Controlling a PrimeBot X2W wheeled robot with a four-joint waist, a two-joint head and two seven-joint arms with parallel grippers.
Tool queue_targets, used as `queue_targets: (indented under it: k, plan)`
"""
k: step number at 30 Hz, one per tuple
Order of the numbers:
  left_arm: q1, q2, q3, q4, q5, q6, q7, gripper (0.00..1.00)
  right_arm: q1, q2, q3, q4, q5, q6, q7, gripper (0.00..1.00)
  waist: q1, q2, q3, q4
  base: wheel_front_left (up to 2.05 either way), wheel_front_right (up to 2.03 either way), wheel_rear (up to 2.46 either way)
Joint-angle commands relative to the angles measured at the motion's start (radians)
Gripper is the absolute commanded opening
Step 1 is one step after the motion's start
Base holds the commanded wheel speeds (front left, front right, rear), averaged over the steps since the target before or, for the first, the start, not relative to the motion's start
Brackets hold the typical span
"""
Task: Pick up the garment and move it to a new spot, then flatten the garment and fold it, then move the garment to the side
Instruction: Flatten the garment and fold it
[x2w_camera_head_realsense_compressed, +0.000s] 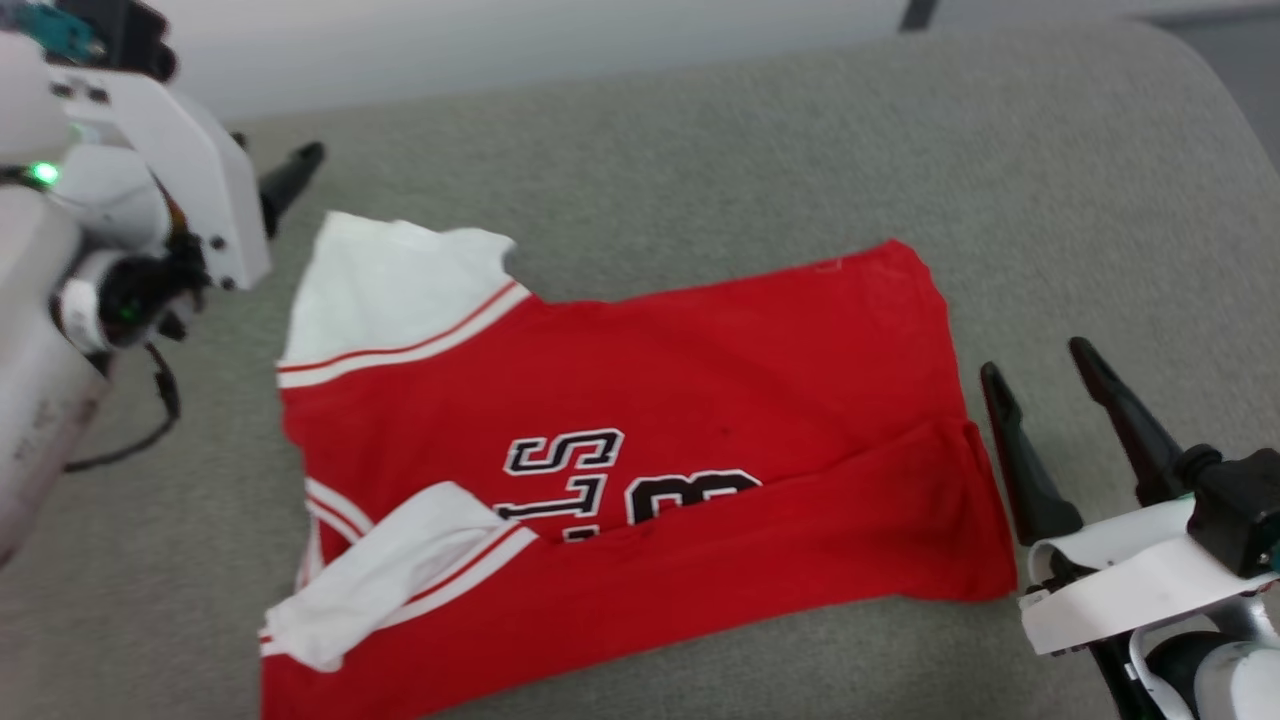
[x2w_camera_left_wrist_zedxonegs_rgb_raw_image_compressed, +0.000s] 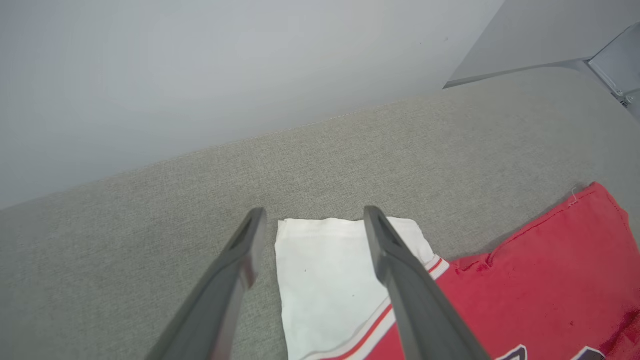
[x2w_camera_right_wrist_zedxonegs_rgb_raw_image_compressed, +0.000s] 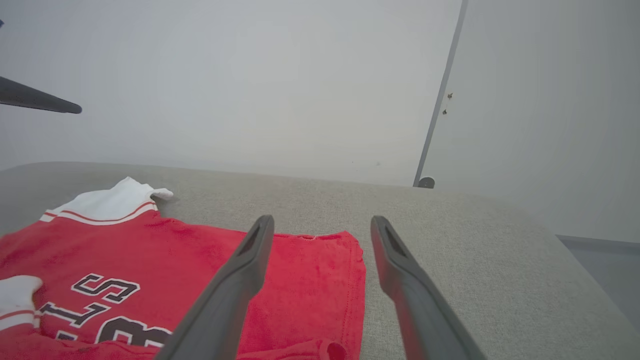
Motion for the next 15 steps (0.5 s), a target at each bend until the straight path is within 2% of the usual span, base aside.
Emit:
queue_targets:
  k: [1,6,15]
  plan:
    - [-0.015,-0.001,-0.004,0.02,0.002,-0.009,0.013,1.0,-0.012,0.006,0.007,0.001,-0.006,-0.001,-0.012,1.0,0.0,0.0,0.07,-0.064,0.0,0.0,0.0]
    - [-0.056,0.004,-0.008,0.123,-0.015,-0.041,0.088,1.0,-0.022,0.029,0.018,0.014,0.01,-0.001,-0.025,1.0,0.0,0.0,0.121,-0.104,0.0,0.0,0.0]
    - [-0.089,-0.008,-0.027,0.254,-0.026,-0.05,0.19,1.0,-0.037,0.042,0.025,0.033,0.032,-0.001,-0.034,1.0,0.0,0.0,0.16,-0.123,0.0,0.0,0.0]
